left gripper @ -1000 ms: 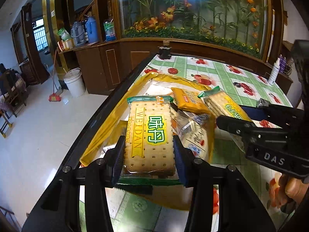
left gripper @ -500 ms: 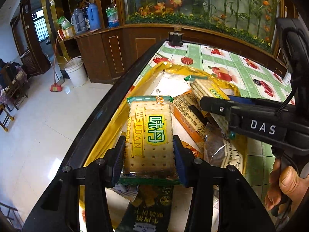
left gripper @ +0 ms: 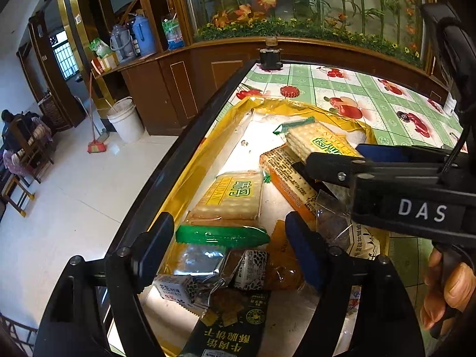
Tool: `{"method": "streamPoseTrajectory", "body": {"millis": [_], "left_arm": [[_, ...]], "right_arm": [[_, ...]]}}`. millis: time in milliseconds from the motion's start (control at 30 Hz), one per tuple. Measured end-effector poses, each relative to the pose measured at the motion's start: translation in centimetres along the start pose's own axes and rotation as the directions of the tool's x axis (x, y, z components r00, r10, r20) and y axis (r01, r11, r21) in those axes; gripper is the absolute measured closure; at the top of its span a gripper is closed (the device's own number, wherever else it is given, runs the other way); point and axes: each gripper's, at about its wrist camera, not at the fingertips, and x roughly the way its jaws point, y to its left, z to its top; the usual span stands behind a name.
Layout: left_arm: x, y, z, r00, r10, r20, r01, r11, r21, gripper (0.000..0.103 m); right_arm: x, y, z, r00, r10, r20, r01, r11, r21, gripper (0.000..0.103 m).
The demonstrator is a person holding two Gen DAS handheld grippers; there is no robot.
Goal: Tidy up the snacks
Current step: 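Lower the cracker packs into the tray and open both grippers, then move the right gripper to the orange snack bag while the left approaches the silver foil pack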
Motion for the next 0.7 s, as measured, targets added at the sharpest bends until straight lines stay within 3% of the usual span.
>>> {"method": "streamPoseTrajectory", "body": {"millis": [333, 700], "left_arm": [[-3.4, -0.6, 0.5, 0.997, -0.033, 0.067, 0.034, 0.999, -0.022, 0.025], [-6.3, -5.2, 0.7, 0.989, -0.098, 0.111, 0.093, 0.995, 0.048, 0.026]], "right_arm": [[-5.7, -2.8, -1.9, 0.997, -0.037, 0.071, 0.033, 0.998, 0.045, 0.03], [-11.1, -7.0, -5.1, 0.988, -0.103, 0.111, 0.089, 0.988, 0.126, 0.03]]}}
